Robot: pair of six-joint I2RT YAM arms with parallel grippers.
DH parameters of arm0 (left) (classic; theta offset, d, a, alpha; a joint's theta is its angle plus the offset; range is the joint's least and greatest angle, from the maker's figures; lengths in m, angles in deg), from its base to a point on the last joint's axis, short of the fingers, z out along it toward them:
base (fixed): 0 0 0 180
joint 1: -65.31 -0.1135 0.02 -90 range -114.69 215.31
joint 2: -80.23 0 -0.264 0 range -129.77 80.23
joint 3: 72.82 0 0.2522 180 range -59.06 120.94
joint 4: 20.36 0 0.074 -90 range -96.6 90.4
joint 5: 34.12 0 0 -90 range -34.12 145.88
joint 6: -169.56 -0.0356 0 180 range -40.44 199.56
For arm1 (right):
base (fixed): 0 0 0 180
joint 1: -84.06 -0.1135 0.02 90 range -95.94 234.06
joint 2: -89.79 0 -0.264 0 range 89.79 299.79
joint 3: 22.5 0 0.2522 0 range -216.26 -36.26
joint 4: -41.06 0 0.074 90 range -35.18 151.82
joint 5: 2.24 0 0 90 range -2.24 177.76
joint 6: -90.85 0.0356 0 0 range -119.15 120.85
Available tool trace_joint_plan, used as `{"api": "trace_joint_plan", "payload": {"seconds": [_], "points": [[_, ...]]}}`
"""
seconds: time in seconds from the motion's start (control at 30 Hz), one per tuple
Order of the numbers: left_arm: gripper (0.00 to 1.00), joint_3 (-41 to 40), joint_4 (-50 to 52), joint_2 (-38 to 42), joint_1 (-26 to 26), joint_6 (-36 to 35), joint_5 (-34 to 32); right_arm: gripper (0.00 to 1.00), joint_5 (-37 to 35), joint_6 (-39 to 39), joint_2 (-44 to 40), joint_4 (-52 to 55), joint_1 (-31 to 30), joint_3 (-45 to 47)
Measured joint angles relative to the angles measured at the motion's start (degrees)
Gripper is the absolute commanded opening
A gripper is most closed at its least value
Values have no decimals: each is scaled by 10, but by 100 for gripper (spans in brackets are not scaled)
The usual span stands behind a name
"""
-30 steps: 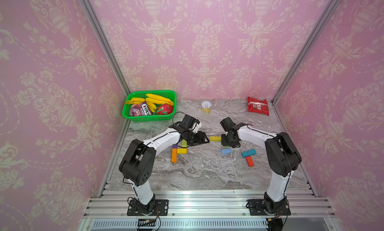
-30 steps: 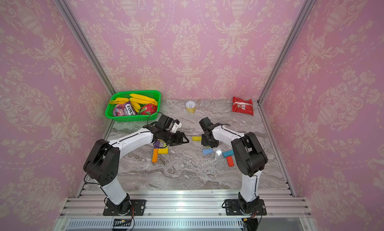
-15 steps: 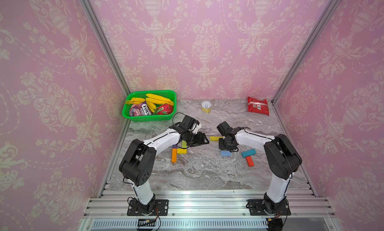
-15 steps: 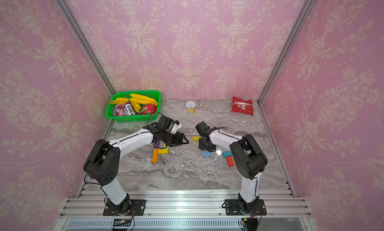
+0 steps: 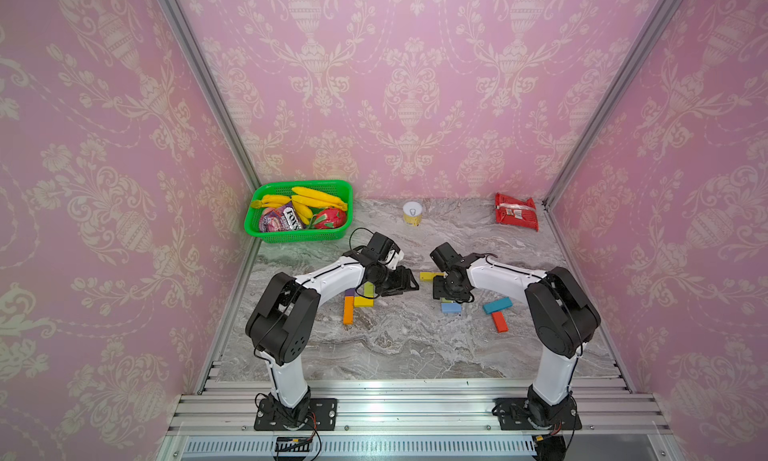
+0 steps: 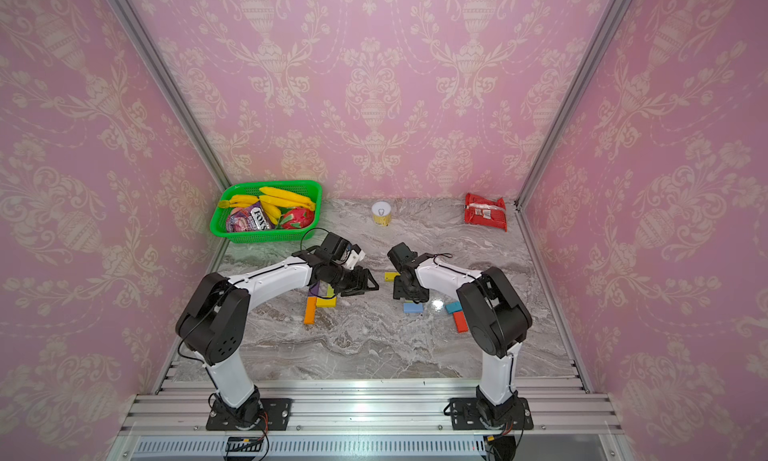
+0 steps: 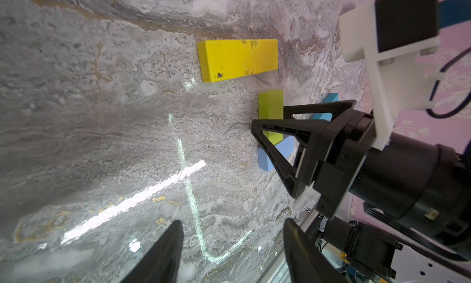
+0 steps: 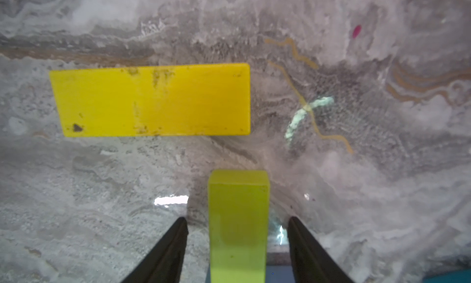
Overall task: Assemble the letter p with building blocks
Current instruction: Assemble the building block at the center of the board.
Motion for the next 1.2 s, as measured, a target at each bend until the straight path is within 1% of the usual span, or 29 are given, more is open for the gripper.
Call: {"api": "trace_joint_plan", "payload": {"seconds": [0.1, 0.2, 0.27, 0.33, 0.37, 0.43, 0.5, 0.53, 0.57, 0.6, 0.63, 0.83, 1.03, 1.2], "points": [[63, 1, 0, -7, 6, 7, 0, 78, -3, -4, -17, -24, 0, 24], [61, 7, -2, -18, 16, 13, 0, 77, -7, -4, -66, -47, -1, 78], [57, 16, -3, -28, 27, 16, 0, 74, -7, -8, -113, -56, 0, 108], [51, 27, -4, -40, 39, 19, 0, 62, -5, -14, -155, -70, 6, 124], [48, 34, -4, -47, 44, 20, 0, 53, -2, -16, -169, -75, 11, 126], [40, 47, -8, -62, 54, 27, -1, 32, 10, -20, -188, -90, 34, 128], [34, 54, -11, -75, 61, 32, -2, 21, 23, -23, -188, -103, 59, 132], [30, 57, -13, -81, 63, 35, -4, 12, 33, -23, -183, -107, 74, 135], [25, 60, -14, -86, 64, 39, -4, 9, 40, -26, -177, -110, 85, 138], [18, 65, -14, -94, 65, 42, -7, 9, 46, -27, -169, -112, 95, 141], [13, 70, -15, -101, 66, 47, -10, 9, 52, -28, -159, -113, 101, 143], [1, 88, -19, -131, 74, 72, -34, 9, 95, -38, -109, -125, 105, 151], [0, 119, -16, -151, 96, 83, -60, 9, 127, -43, -92, -153, 106, 153], [0, 153, 2, -175, 99, 90, -78, 9, 147, -50, -84, -176, 109, 153]]}}
